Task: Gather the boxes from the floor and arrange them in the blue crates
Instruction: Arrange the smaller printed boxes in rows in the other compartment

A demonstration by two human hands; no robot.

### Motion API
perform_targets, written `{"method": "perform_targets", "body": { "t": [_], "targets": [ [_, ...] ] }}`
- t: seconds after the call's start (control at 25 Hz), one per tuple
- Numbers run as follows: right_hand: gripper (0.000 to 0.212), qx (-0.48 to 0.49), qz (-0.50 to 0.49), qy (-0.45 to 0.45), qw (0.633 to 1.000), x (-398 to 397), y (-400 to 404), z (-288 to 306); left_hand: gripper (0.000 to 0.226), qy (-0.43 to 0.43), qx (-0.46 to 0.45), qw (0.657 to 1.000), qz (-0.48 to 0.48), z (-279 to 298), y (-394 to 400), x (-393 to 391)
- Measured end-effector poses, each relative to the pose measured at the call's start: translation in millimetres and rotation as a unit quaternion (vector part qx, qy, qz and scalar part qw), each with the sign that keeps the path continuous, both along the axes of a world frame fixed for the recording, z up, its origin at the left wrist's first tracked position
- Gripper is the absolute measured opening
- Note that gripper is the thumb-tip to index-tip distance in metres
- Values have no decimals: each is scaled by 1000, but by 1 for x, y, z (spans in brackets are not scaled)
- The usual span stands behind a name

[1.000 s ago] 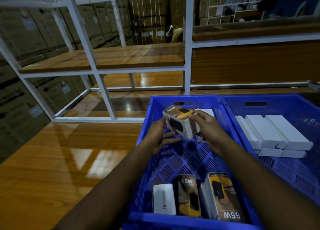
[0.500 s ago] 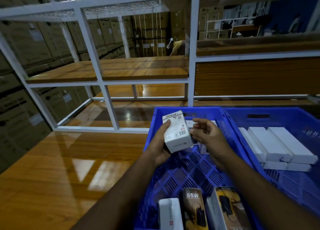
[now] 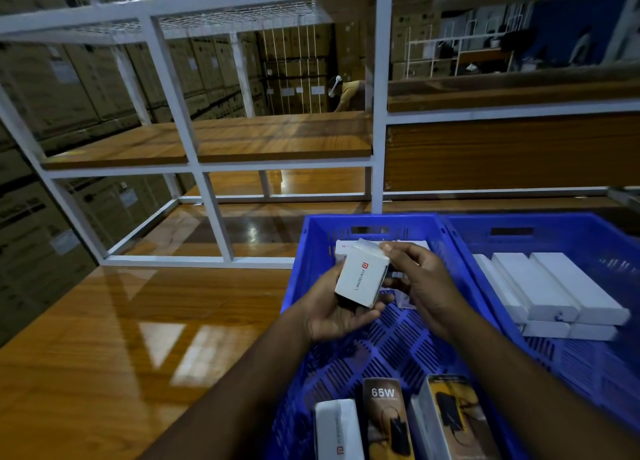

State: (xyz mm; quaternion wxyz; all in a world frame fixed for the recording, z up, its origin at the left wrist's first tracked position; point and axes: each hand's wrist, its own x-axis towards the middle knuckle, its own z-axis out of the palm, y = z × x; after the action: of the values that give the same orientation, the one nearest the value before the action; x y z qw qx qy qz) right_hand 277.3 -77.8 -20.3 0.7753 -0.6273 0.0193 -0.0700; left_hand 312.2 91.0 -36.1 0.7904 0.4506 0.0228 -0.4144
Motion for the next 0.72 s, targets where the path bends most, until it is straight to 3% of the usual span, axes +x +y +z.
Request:
{"method": "perform_targets", "body": {
  "t": [0.12, 0.4, 0.72],
  "targets": [
    [14, -3, 6, -4, 1000, -1, -2, -1, 63, -16, 2, 1000, 7, -1, -1, 0],
    [49, -82, 33, -35, 995, -3, 2, 3, 56, -46, -46, 992, 109, -2, -3, 4],
    [51, -108, 37, -51, 992, -7, 3, 9, 56, -58, -37, 991, 116, -2, -4, 5]
  ]
}}
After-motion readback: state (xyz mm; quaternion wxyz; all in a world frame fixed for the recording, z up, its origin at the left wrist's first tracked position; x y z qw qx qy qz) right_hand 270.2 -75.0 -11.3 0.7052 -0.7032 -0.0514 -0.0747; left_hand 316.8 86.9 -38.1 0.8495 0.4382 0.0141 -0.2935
